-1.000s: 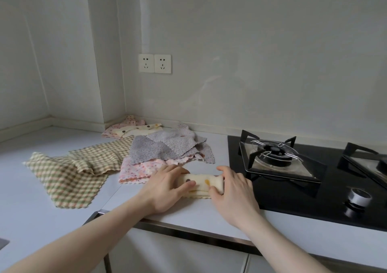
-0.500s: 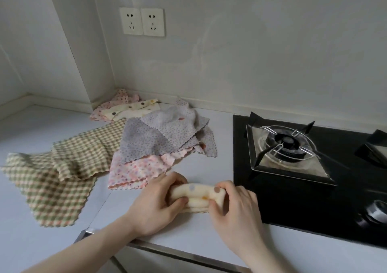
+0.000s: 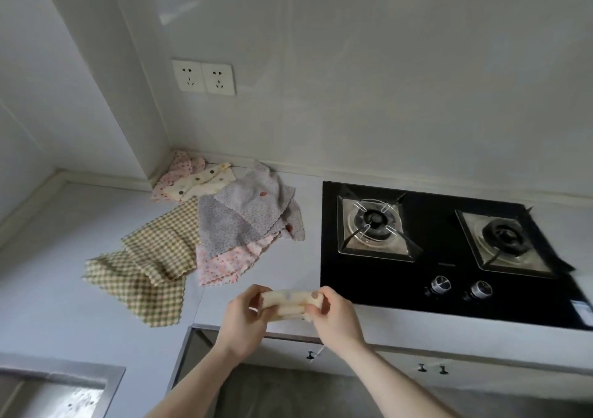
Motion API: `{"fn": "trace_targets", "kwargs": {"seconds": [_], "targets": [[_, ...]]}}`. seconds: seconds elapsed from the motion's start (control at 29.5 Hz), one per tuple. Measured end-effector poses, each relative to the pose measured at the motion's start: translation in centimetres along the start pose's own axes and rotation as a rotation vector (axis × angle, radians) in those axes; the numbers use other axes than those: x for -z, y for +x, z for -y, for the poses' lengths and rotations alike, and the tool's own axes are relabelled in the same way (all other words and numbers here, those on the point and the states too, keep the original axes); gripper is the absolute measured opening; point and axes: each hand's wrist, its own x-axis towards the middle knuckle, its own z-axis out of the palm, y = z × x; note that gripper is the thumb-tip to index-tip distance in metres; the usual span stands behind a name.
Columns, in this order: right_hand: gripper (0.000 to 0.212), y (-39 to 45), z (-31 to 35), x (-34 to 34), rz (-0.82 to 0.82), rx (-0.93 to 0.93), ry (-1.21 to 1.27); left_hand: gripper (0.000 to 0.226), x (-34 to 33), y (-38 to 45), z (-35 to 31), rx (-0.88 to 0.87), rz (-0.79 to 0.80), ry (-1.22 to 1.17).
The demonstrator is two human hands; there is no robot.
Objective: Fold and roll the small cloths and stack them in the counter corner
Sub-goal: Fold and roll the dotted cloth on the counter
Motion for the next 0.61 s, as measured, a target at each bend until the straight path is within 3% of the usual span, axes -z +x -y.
{"fn": "trace_targets", "kwargs": {"seconds": [0.1,0.3,0.61], "targets": [[0.011,-3.3,1.5,3.1,0.016,-0.029,0.162,0.010,1.9,-2.4,-3.9,-0.017,0.013,-0.066],[0.016,-6.5,2.1,9.3,-0.008,-0.031,0.332,0.025,1.8,-2.1,-11.0,-0.064,0.102,-0.091],[0.029,-9.2,-4.0,22.1,-0.188,-0.079,0.516,0.015,-7.7,0.3,-23.1,-0.238,0.311,-0.024]]}}
